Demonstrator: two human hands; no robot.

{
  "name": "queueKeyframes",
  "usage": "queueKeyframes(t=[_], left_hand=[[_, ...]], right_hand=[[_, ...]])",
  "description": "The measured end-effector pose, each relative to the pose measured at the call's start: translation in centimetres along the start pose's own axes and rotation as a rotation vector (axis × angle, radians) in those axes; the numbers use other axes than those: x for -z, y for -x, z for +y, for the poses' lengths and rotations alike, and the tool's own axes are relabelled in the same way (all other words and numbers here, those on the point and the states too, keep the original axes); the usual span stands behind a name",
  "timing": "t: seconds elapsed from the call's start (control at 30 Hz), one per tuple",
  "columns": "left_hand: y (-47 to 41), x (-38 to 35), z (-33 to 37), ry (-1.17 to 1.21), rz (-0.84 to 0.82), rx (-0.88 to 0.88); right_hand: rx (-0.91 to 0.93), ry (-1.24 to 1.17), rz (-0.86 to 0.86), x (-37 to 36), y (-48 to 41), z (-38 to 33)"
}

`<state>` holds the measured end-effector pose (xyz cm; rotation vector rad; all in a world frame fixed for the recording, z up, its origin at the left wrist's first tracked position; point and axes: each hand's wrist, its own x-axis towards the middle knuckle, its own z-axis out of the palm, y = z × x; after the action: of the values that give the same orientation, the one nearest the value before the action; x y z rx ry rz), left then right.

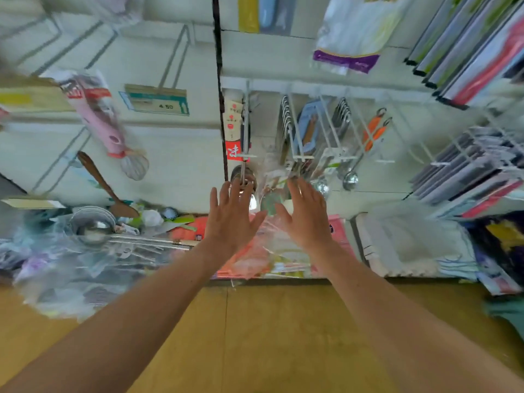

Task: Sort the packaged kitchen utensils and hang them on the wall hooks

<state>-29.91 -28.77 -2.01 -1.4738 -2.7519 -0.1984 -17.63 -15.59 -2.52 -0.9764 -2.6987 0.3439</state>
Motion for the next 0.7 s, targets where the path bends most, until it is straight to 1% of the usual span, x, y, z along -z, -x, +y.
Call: queueKeyframes(t=[0.17,0.4,0.47,0.63,0.7], left_hand=[[-2.0,-0.3,5.0,0.003,-0.014,-0.095],[-4.6,-1.4,10.6,0.017,-0.018,-0.187],[-5.5,-1.9,12.3,0.039,-0.027,-0.203],[-8.3,-4.0,16.2,0.076,-0.047,-0.247],[-9.6,-4.7,18.0,0.129,-0.089,-0.218]], right_hand=[[-0.101,-0.006,0.038,1.9,0.6,4.9],[-0.159,-0.003,0.105,3.6,0.7,10.2],[-0.168,0.0,0.135,3.7,0.5,11.9],[-0.184,-0.005,0.143,3.3,-0.6,16.2],[-0.203,-0.029,0.144,3.4,-1.5,17.9]])
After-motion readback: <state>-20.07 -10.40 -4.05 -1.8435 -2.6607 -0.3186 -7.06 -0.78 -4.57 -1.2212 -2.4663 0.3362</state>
